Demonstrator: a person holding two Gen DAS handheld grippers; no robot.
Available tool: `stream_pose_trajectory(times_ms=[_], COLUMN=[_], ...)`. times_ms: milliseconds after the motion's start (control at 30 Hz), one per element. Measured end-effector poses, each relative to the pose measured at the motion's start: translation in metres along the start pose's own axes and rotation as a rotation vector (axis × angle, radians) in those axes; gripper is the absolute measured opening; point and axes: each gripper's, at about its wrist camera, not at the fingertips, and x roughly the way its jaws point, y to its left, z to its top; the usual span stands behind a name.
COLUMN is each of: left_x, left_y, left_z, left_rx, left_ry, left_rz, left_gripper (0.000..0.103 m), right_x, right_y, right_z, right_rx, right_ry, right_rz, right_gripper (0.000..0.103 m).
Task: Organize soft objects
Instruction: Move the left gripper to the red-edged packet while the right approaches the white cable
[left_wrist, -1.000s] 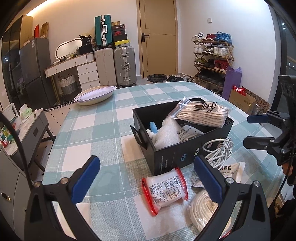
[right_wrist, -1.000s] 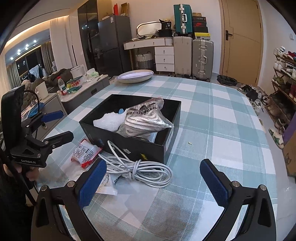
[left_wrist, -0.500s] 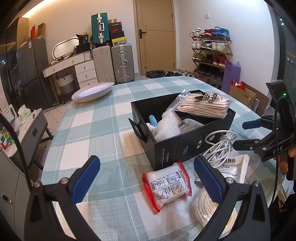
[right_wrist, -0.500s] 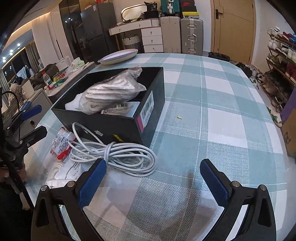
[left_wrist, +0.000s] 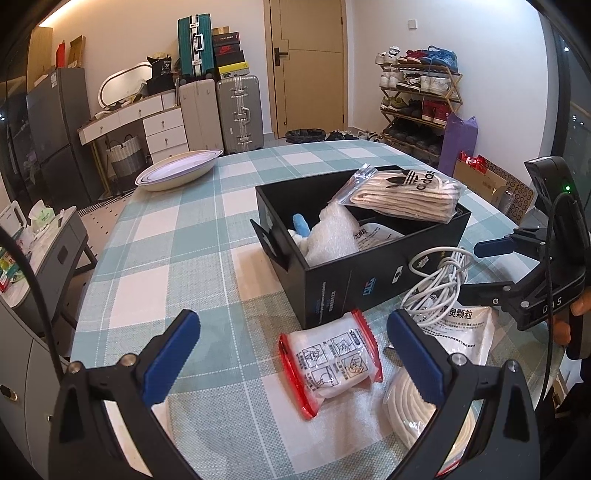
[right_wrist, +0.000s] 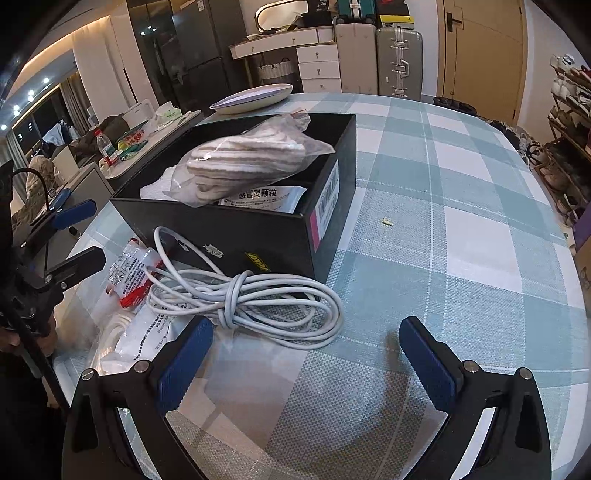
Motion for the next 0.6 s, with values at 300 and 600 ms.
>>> stream_pose_trajectory(times_ms=[300,600], left_x=[0.002,0.004], left_y=[-0.002,-0.002], left_z=[-0.002,-0.003], left_rx=[0.006,0.007], left_ry=[0.01,0.021], left_rz=[0.008,0.004], left_gripper=[0.102,0.102], right_x=[0.005,0.005], right_y=[0.006,0.012], right_z=[0.002,0.003], right_rx=[0.004,-0.016], right_ry=[0.021,0.026], right_rz=[-0.001,0.009], right_gripper=[0.102,0.102])
